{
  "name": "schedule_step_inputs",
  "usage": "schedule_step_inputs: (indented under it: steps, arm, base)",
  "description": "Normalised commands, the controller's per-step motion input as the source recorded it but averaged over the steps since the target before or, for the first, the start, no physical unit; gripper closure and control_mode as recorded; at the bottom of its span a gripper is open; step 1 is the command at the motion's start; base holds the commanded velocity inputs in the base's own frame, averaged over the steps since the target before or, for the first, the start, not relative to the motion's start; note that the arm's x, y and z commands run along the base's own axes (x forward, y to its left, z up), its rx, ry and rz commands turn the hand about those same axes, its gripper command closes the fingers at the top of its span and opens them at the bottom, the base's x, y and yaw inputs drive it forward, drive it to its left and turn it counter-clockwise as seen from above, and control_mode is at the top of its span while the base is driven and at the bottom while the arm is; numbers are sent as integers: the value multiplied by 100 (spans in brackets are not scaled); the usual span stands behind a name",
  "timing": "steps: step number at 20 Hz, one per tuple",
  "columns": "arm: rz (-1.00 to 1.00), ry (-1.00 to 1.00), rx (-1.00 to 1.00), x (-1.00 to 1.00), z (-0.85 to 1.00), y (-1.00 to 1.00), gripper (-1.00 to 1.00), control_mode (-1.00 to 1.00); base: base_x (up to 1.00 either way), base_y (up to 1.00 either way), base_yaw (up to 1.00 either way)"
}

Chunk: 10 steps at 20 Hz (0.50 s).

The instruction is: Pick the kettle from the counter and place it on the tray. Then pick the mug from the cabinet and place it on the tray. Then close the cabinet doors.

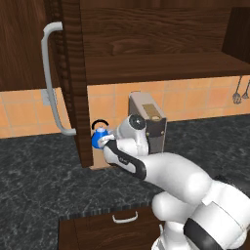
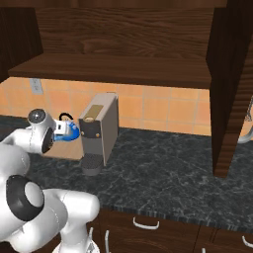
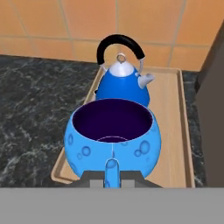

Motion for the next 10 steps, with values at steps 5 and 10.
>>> schedule_step_inputs:
  steps: [5, 10]
  arm:
    - [-2, 2, -1, 34, -52, 0, 100, -100]
    - [-2, 3, 0, 19, -41, 0, 100, -100]
  base:
    - [0, 0, 0]
    - [0, 0, 0]
